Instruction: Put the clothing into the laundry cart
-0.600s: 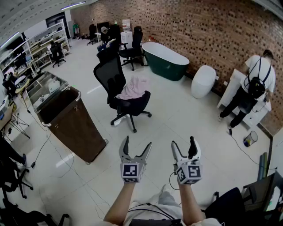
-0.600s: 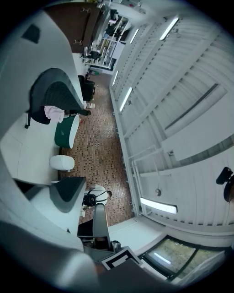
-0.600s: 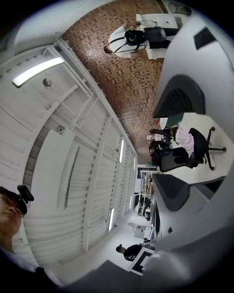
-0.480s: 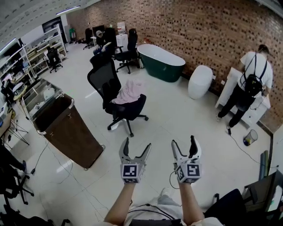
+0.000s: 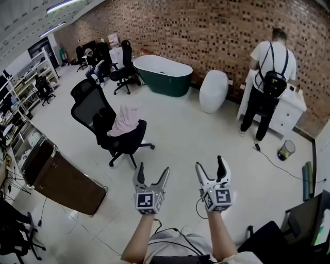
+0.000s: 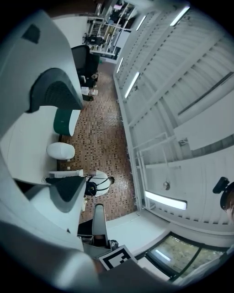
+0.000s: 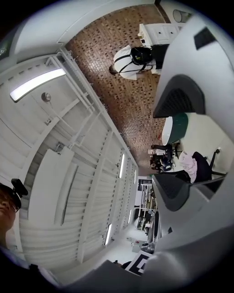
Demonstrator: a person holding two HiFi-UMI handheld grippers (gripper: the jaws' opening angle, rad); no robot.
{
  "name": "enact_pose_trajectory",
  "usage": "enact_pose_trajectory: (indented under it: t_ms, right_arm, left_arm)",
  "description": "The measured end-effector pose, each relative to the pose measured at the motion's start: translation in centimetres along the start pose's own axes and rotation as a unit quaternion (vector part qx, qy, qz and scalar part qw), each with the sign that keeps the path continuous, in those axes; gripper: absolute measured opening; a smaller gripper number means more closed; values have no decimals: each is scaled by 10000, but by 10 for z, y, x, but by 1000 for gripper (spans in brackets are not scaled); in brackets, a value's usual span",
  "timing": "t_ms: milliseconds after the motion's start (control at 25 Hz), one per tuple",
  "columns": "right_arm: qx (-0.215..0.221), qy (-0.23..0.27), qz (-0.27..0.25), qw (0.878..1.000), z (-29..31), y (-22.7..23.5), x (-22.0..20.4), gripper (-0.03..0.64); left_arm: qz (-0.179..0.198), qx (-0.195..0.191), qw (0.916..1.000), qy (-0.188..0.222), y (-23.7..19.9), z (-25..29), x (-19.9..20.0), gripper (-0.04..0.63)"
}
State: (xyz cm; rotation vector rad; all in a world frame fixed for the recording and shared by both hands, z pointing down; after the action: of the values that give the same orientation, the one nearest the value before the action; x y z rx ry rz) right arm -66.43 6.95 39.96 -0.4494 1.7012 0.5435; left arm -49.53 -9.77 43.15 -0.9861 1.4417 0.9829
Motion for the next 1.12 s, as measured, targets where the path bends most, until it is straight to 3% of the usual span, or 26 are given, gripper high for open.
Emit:
enact_pose_trajectory:
  t_ms: [160, 480, 720, 880, 1120]
  right_arm:
    - [-110, -87, 313, 9994, 14, 41, -10, 408]
    - [-362, -15, 389, 9986, 57, 99, -23, 403]
    - [-326, -5, 133, 9994, 135, 126, -22, 397]
    - [-309, 40, -41, 9995, 202, 144, -19, 396]
    - [-129, -165, -247, 9995, 298, 160, -34, 383]
  left_arm:
    - [67, -192, 9997, -152, 19, 42, 0, 436]
    - [-70, -548, 9982, -246, 30, 139, -25, 437]
    - [-63, -831, 9965, 20, 24, 241, -27, 437]
    - [52, -998, 9950, -34, 7, 304, -28, 437]
    - [-126, -848, 9963, 59, -41, 389, -33, 437]
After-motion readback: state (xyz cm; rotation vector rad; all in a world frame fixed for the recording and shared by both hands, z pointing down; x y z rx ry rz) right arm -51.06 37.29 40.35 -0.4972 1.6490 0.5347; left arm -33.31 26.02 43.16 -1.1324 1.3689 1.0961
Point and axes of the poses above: the fingertips, and each gripper's own axes: z forward along the fingers, y to its right, x out of its top, the point moved 3 cm from there along -z, backward along the fingers, and after that the axes turned 8 degrees about -x, right-handed, at the moved point
